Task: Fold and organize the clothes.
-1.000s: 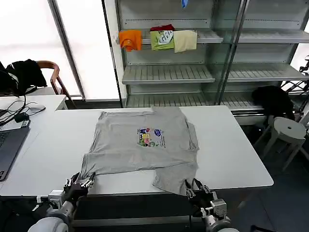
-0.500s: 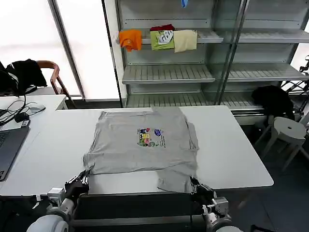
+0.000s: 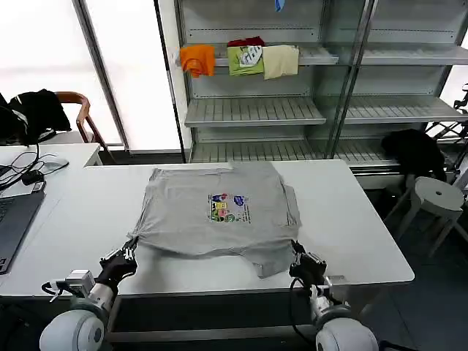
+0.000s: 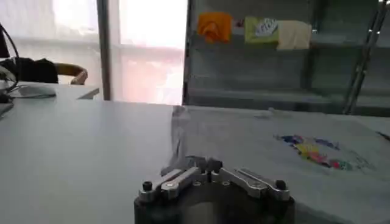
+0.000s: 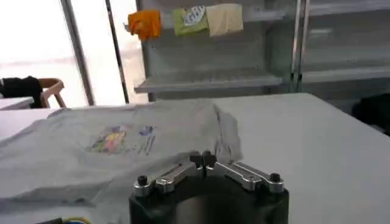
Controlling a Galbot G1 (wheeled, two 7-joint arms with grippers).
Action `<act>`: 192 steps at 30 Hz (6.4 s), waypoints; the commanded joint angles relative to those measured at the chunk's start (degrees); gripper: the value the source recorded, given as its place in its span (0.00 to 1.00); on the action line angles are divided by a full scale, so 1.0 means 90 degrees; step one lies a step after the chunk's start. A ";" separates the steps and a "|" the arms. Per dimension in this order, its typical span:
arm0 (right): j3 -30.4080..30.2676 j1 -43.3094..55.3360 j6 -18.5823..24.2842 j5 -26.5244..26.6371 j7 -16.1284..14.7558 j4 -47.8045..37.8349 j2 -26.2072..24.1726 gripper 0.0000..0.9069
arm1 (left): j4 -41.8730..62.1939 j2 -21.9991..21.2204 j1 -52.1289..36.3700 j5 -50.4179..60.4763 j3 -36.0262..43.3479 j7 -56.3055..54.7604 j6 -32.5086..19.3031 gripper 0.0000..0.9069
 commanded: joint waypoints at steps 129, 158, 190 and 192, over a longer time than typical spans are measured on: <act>0.0171 -0.0705 -0.0253 -0.0182 -0.0317 0.0248 -0.0719 0.00 | -0.0628 0.0074 0.1468 0.0306 -0.0380 0.0288 -0.0158 0.00; 0.0335 -0.1205 -0.0231 -0.0259 -0.0296 0.1115 -0.0552 1.00 | -0.1406 -0.0646 0.1604 0.0010 -0.0876 -0.0121 0.0235 1.00; 0.0180 0.6109 0.1745 -0.1179 -0.1277 -0.8366 0.0671 1.00 | 0.4261 0.0156 -0.4108 0.1539 0.0356 0.1240 -0.0059 1.00; 0.0179 0.6129 0.1707 -0.1143 -0.1211 -0.8477 0.0671 1.00 | 0.4462 0.0136 -0.4173 0.1656 0.0346 0.1286 -0.0077 1.00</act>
